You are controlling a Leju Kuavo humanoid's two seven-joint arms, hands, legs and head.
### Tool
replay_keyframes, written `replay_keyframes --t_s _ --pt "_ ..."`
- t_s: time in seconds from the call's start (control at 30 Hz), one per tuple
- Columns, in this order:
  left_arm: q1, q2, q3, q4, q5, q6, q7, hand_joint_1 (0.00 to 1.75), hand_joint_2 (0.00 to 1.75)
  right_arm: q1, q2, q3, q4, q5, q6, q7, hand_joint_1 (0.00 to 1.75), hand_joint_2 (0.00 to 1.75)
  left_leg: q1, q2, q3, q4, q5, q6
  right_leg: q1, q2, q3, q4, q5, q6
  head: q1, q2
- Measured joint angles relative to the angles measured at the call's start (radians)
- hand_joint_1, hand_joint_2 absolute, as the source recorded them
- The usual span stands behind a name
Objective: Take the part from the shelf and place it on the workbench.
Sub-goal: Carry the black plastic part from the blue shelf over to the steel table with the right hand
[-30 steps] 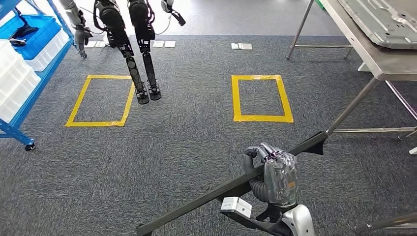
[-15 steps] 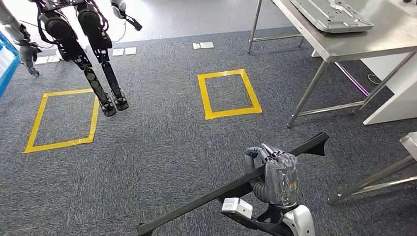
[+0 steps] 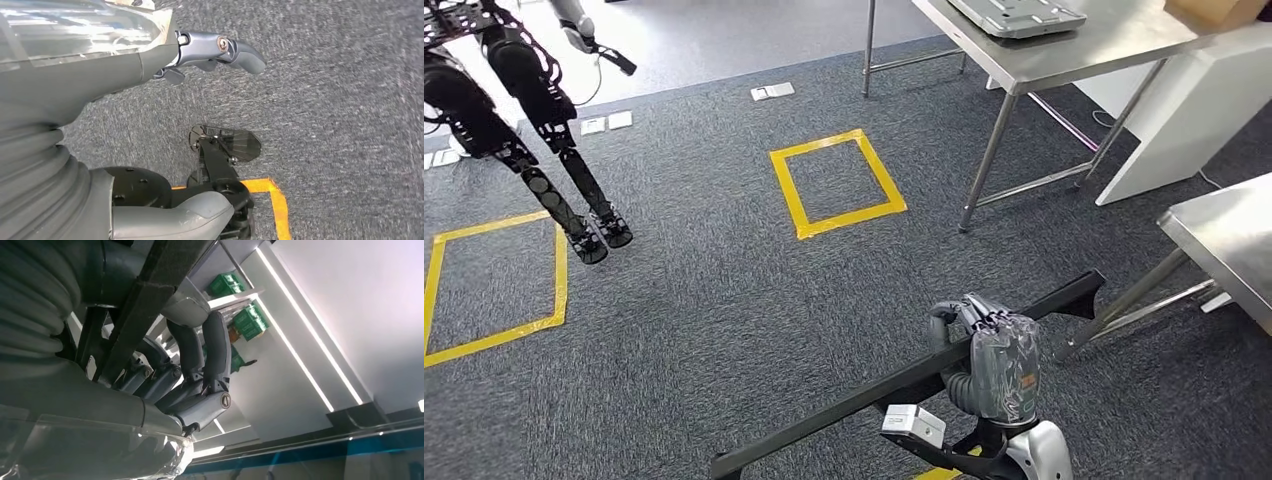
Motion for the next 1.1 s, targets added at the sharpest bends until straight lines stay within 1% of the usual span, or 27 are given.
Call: replay_keyframes --t_s 0.03,0.07,0.1,0.13,0.2,0.23,0.27,0.3,0.33,0.37,0.4,0.43,0.5,0.53,0.57,0.6,0.67,0.73,0.8,0.83,0.87,0.9,0.97,1.0,1.03,1.07,1.1 --pt "-0.001 0.000 0.000 0.000 0.000 0.000 0.000 0.00 1.75 0.000 0.000 0.000 0.000 0.000 -0.001 0.000 1.75 1.75 0.000 0.010 0.003 0.000 -0.002 -0.005 0.005 0.010 -0.002 0.000 0.003 -0.006 -0.001 0.000" --pt "-0.002 0.000 0.000 0.000 0.000 0.000 -0.001 0.00 1.75 0.001 -0.001 0.000 -0.001 0.000 -0.002 -0.001 1.75 1.75 0.002 0.016 0.005 0.000 -0.004 -0.010 0.002 0.024 -0.002 -0.001 0.006 -0.014 -0.002 0.000" --pt "-0.003 -0.001 0.000 0.000 0.000 0.000 -0.001 0.00 1.75 0.002 -0.001 -0.001 -0.003 0.000 -0.002 -0.001 1.75 1.75 0.005 0.008 0.004 0.006 -0.011 -0.017 -0.002 0.035 -0.002 -0.003 0.008 -0.020 -0.002 0.000" --pt "-0.004 -0.001 0.000 -0.001 0.000 0.000 -0.001 0.00 1.75 0.001 -0.001 -0.001 -0.005 0.000 -0.003 -0.001 1.75 1.75 0.009 -0.013 -0.003 0.028 -0.029 -0.022 -0.007 0.047 -0.002 -0.006 0.011 -0.030 -0.004 0.000" --pt "-0.003 0.000 0.000 -0.001 0.000 0.000 -0.002 0.00 1.75 -0.001 0.001 -0.001 -0.007 0.000 -0.004 -0.001 1.75 1.75 0.013 -0.074 -0.050 0.135 -0.093 -0.030 -0.013 0.070 -0.001 -0.008 0.016 -0.045 -0.007 0.000" --pt "-0.001 0.000 0.000 0.000 0.000 0.000 -0.002 0.00 1.75 -0.001 0.001 -0.002 -0.007 0.000 -0.004 -0.001 1.75 1.75 0.014 -0.093 -0.083 0.208 -0.127 -0.031 -0.013 0.081 -0.001 -0.008 0.017 -0.050 -0.008 0.000" --pt "0.001 0.000 0.000 0.000 0.000 0.000 -0.002 0.00 1.75 0.000 0.002 -0.002 -0.007 0.000 -0.004 -0.001 1.75 1.75 0.014 -0.101 -0.112 0.269 -0.150 -0.032 -0.012 0.093 -0.001 -0.007 0.018 -0.052 -0.008 0.000" --pt "0.002 0.000 0.000 0.000 -0.001 0.004 -0.004 0.00 1.75 0.001 0.002 -0.002 -0.007 0.000 -0.004 -0.001 1.75 1.75 0.015 -0.105 -0.129 0.298 -0.151 -0.033 -0.012 0.107 -0.001 -0.007 0.018 -0.052 -0.009 0.000" --pt "0.003 0.000 0.000 0.000 -0.002 0.012 -0.008 0.00 1.75 0.002 0.002 -0.002 -0.007 0.000 -0.004 -0.001 1.75 1.75 0.017 -0.106 -0.127 0.288 -0.131 -0.034 -0.012 0.122 0.000 -0.006 0.018 -0.052 -0.009 0.000" --pt "0.003 0.000 0.000 0.000 -0.003 0.024 -0.014 0.00 1.75 0.003 0.002 -0.002 -0.008 0.001 -0.005 -0.001 1.75 1.75 0.021 -0.109 -0.108 0.243 -0.097 -0.034 -0.013 0.136 0.001 -0.004 0.018 -0.051 -0.009 0.000" --pt "0.003 0.000 0.000 0.000 -0.006 0.041 -0.021 0.00 1.75 0.004 0.002 -0.003 -0.008 0.001 -0.006 -0.001 1.75 1.75 0.026 -0.123 -0.077 0.174 -0.056 -0.035 -0.014 0.151 0.001 0.000 0.018 -0.050 -0.010 0.000" --pt "0.003 0.000 0.000 0.000 -0.009 0.062 -0.026 0.00 1.75 0.004 0.002 -0.003 -0.008 0.001 -0.008 0.000 1.75 1.75 0.032 -0.150 -0.048 0.109 -0.028 -0.037 -0.012 0.164 -0.002 0.005 0.017 -0.047 -0.010 0.000" --pt "0.002 -0.001 -0.001 0.000 -0.018 0.115 -0.033 0.00 1.75 0.005 0.001 -0.004 -0.010 0.003 -0.012 0.002 1.75 1.75 0.036 -0.193 -0.020 0.037 -0.008 -0.035 -0.008 0.188 -0.016 0.014 0.018 -0.035 -0.009 0.000" --pt "0.002 -0.002 -0.001 0.000 -0.022 0.136 -0.035 0.00 1.75 0.007 0.001 -0.004 -0.011 0.004 -0.014 0.004 1.75 1.75 0.033 -0.198 -0.020 0.032 -0.011 -0.031 -0.008 0.200 -0.025 0.014 0.021 -0.026 -0.009 0.000" --pt "0.001 -0.004 -0.001 0.000 -0.026 0.148 -0.038 0.00 1.75 0.009 0.000 -0.004 -0.013 0.005 -0.015 0.005 1.75 1.75 0.029 -0.186 -0.021 0.029 -0.008 -0.023 -0.008 0.213 -0.034 0.012 0.026 -0.017 -0.009 0.000" --pt "0.000 -0.005 -0.001 0.000 -0.026 0.145 -0.040 0.00 1.75 0.011 -0.001 -0.004 -0.015 0.005 -0.016 0.005 1.75 1.75 0.027 -0.172 -0.021 0.024 -0.003 -0.014 -0.010 0.212 -0.040 0.012 0.028 -0.010 -0.009 0.000" --pt "-0.002 -0.006 -0.001 0.000 -0.023 0.104 -0.038 0.00 1.75 0.009 -0.005 -0.004 -0.016 0.005 -0.015 0.006 1.75 1.75 0.026 -0.142 -0.020 0.011 0.007 0.004 -0.007 0.166 -0.069 0.056 0.005 -0.008 -0.004 0.000" --pt "-0.002 -0.007 0.000 0.000 -0.016 0.058 -0.030 0.00 1.75 0.003 -0.007 -0.003 -0.015 0.004 -0.015 0.007 1.75 1.75 0.022 -0.110 -0.021 0.007 0.010 0.013 -0.005 0.107 -0.129 0.179 -0.051 -0.014 0.001 0.000" --pt "0.000 -0.006 0.000 0.000 -0.011 0.032 -0.025 0.00 1.75 0.001 -0.008 -0.003 -0.013 0.003 -0.015 0.009 1.75 1.75 0.018 -0.078 -0.024 0.007 0.010 0.014 -0.006 0.092 -0.177 0.285 -0.088 -0.010 0.002 0.000" --pt "0.000 -0.006 0.000 0.000 -0.010 0.024 -0.024 0.00 1.75 0.002 -0.009 -0.003 -0.011 0.003 -0.014 0.010 1.75 1.75 0.016 -0.063 -0.024 0.008 0.010 0.013 -0.006 0.089 -0.172 0.288 -0.085 -0.004 0.002 0.000" --pt "0.000 -0.006 0.000 0.000 -0.009 0.018 -0.023 0.00 1.75 0.002 -0.010 -0.003 -0.009 0.002 -0.014 0.011 1.75 1.75 0.016 -0.050 -0.024 0.008 0.010 0.013 -0.007 0.083 -0.145 0.246 -0.068 0.003 0.002 0.000" --pt "-0.001 -0.006 0.000 0.000 -0.009 0.015 -0.023 0.00 1.75 0.001 -0.011 -0.003 -0.008 0.002 -0.014 0.012 1.75 1.75 0.016 -0.039 -0.023 0.008 0.010 0.012 -0.007 0.069 -0.101 0.174 -0.044 0.009 0.002 0.000" --pt "-0.002 -0.006 0.000 0.000 -0.007 0.009 -0.023 0.00 1.75 -0.001 -0.012 -0.003 -0.008 0.002 -0.014 0.012 1.75 1.75 0.012 -0.020 -0.019 0.008 0.007 0.006 -0.001 0.030 -0.026 0.042 -0.007 0.006 0.003 0.000" --pt "-0.002 -0.006 0.000 0.000 -0.006 0.006 -0.023 0.00 1.75 -0.003 -0.012 -0.002 -0.008 0.002 -0.014 0.012 1.75 1.75 0.009 -0.012 -0.018 0.008 0.005 0.002 0.003 0.018 -0.010 0.010 0.001 -0.001 0.002 0.000" --pt "-0.002 -0.005 0.000 0.000 -0.004 0.004 -0.023 0.00 1.75 -0.004 -0.012 -0.002 -0.007 0.002 -0.014 0.013 1.75 1.75 0.007 -0.003 -0.015 0.008 0.003 -0.004 0.007 0.017 -0.009 0.002 0.004 -0.010 0.001 0.000" --pt "-0.003 -0.005 0.000 0.000 -0.004 0.002 -0.023 0.00 1.75 -0.004 -0.013 -0.002 -0.007 0.002 -0.014 0.013 1.75 1.75 0.007 0.006 -0.012 0.006 0.002 -0.010 0.009 0.027 -0.010 0.000 0.007 -0.018 0.001 0.000" --pt "-0.005 -0.005 0.000 0.000 -0.003 0.001 -0.023 0.00 1.75 -0.005 -0.014 -0.002 -0.007 0.002 -0.014 0.014 1.75 1.75 0.009 0.011 -0.010 0.007 -0.001 -0.016 0.002 0.039 -0.009 -0.002 0.009 -0.025 0.001 0.000"
